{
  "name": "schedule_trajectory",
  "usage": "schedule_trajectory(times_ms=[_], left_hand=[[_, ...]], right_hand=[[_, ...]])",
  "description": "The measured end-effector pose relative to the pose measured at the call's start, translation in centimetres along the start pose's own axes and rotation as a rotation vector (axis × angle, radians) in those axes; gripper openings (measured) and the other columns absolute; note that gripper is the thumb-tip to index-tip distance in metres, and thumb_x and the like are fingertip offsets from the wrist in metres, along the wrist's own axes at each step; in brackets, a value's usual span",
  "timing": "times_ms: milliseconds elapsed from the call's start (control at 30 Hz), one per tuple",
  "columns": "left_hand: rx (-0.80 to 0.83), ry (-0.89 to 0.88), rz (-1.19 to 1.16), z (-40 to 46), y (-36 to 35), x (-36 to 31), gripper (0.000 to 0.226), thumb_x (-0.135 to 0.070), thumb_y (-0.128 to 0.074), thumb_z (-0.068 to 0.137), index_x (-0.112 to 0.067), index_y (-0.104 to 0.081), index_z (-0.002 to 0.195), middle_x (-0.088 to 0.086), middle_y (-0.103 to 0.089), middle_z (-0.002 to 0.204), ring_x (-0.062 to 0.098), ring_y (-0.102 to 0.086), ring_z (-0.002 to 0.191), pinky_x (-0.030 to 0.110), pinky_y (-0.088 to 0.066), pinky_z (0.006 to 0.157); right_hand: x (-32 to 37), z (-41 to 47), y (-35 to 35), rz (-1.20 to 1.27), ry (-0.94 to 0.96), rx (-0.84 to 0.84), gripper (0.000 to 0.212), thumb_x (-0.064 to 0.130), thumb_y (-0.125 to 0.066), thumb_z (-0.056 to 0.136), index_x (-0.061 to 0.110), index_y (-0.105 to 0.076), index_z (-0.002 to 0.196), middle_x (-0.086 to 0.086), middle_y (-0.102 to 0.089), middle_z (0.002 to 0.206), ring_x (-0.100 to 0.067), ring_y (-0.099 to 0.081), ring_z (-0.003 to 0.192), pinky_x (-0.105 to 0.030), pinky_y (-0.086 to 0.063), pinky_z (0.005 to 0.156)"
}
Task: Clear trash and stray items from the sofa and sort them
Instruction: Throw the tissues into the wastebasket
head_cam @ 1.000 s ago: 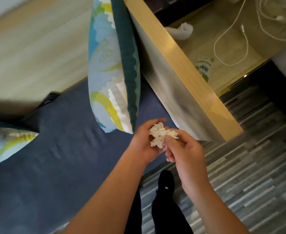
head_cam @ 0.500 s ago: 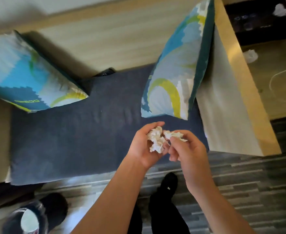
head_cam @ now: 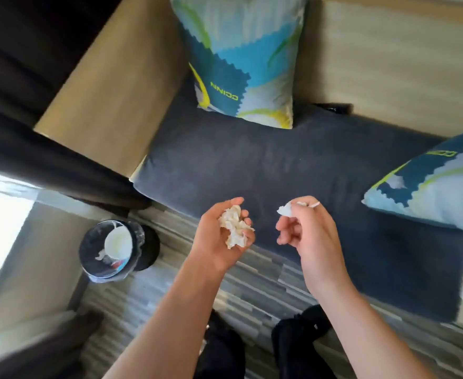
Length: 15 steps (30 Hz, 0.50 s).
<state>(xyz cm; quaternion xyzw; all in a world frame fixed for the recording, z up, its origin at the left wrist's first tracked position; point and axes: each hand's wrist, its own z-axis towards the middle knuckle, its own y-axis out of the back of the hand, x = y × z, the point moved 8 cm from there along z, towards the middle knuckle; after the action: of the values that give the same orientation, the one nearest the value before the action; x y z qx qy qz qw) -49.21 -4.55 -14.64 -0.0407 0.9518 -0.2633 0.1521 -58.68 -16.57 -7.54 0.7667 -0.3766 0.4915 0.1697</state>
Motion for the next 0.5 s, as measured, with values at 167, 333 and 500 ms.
schedule_trajectory(times_ms=[167, 333, 500], left_hand=[[0.012, -0.101, -0.185, -4.4, 9.1, -8.9, 0.014, -0.013, -0.063, 0.082, -0.012, -0.067, 0.095, 0.006, -0.058, 0.076, 0.017, -0.055, 0.063, 0.025, -0.042, 0.054], [0.034, -0.171, -0.335, -8.6, 18.6, -16.8, 0.014, -0.015, -0.053, 0.087, -0.013, -0.066, 0.087, 0.003, -0.056, 0.069, 0.016, -0.054, 0.056, 0.023, -0.041, 0.048], [-0.026, -0.252, -0.441, -11.5, 27.9, -21.9, 0.012, -0.018, -0.061, 0.083, -0.014, -0.066, 0.093, 0.006, -0.058, 0.075, 0.017, -0.056, 0.062, 0.024, -0.044, 0.051]], right_hand=[[-1.8, -1.8, -13.2, -0.11, -0.025, 0.144, 0.017, 0.033, -0.052, 0.084, 0.021, -0.058, 0.075, -0.001, -0.064, 0.069, -0.015, -0.056, 0.058, -0.038, -0.051, 0.066], [-4.3, -3.6, -27.0, -0.214, -0.017, 0.3, 0.016, 0.033, -0.054, 0.079, 0.018, -0.058, 0.075, -0.001, -0.06, 0.067, -0.014, -0.054, 0.056, -0.028, -0.051, 0.06], [-7.9, -4.7, -37.7, -0.28, -0.038, 0.425, 0.01, 0.017, -0.051, 0.083, 0.013, -0.059, 0.078, 0.0, -0.058, 0.064, -0.016, -0.053, 0.055, -0.032, -0.05, 0.059]])
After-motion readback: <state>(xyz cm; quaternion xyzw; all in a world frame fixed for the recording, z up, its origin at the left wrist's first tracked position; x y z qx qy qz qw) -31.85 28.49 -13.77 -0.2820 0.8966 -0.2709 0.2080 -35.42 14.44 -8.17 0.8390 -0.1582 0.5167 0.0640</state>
